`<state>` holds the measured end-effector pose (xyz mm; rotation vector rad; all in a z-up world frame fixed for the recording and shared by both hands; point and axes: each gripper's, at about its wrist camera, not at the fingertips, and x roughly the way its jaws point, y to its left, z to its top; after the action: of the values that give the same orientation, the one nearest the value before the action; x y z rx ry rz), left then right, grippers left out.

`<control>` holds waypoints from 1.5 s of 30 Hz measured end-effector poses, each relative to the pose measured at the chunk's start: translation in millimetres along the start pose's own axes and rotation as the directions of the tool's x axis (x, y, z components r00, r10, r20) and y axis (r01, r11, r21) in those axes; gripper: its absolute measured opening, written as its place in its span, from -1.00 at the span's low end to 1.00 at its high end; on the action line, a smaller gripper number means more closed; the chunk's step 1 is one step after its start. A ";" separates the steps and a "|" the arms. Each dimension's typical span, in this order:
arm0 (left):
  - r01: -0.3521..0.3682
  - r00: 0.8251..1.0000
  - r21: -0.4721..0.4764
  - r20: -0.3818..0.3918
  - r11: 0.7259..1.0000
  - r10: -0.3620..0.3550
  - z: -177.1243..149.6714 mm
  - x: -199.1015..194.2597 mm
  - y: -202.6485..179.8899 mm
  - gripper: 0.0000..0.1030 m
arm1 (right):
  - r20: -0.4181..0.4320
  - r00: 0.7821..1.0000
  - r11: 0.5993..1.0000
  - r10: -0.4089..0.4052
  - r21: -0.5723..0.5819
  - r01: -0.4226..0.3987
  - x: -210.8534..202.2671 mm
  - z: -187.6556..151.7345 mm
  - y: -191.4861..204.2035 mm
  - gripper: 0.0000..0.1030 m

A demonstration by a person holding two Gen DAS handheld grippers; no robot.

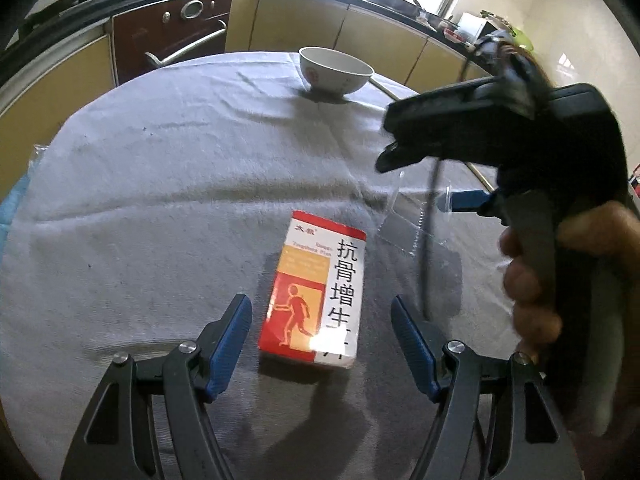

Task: Collect trash
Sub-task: 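Grasp the orange-and-white box with the left tool while the right tool grasps the clear plastic tray, then lift the orange-and-white box and clear tray and carry them toward the basket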

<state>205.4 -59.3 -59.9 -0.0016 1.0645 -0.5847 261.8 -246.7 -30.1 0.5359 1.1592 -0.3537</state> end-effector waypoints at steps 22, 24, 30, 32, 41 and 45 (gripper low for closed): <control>-0.164 0.984 0.087 0.087 0.983 0.156 -30.2 -28.3 -35.3 -0.03 | 0.068 0.974 0.969 0.217 -0.134 -0.207 -67.2 -95.2 -85.9 0.09; -0.194 0.977 0.099 0.108 0.976 0.183 -36.0 -37.5 -43.6 -0.03 | 0.071 0.970 0.965 0.234 -0.138 -0.223 -78.0 -110.5 -96.1 0.09; -0.267 0.954 0.120 0.170 0.956 0.245 -60.7 -72.0 -69.8 -0.03 | 0.107 0.948 0.947 0.300 -0.152 -0.282 -115.3 -151.4 -123.7 0.09; -0.291 0.945 0.128 0.192 0.948 0.264 -69.3 -82.3 -78.5 -0.03 | 0.118 0.942 0.942 0.316 -0.161 -0.295 -127.8 -165.6 -130.1 0.09; -0.351 0.911 0.158 0.285 0.923 0.297 -108.3 -129.0 -114.6 -0.03 | 0.163 0.920 0.924 0.357 -0.203 -0.323 -165.7 -213.6 -144.4 0.09; -0.363 0.900 0.163 0.316 0.918 0.299 -119.5 -145.5 -124.6 -0.03 | 0.184 0.907 0.916 0.379 -0.210 -0.340 -179.3 -230.8 -152.1 0.09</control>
<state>0.3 -66.7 34.3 0.2785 0.6921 -0.3716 -61.1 -242.0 35.3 0.5310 0.8428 0.0111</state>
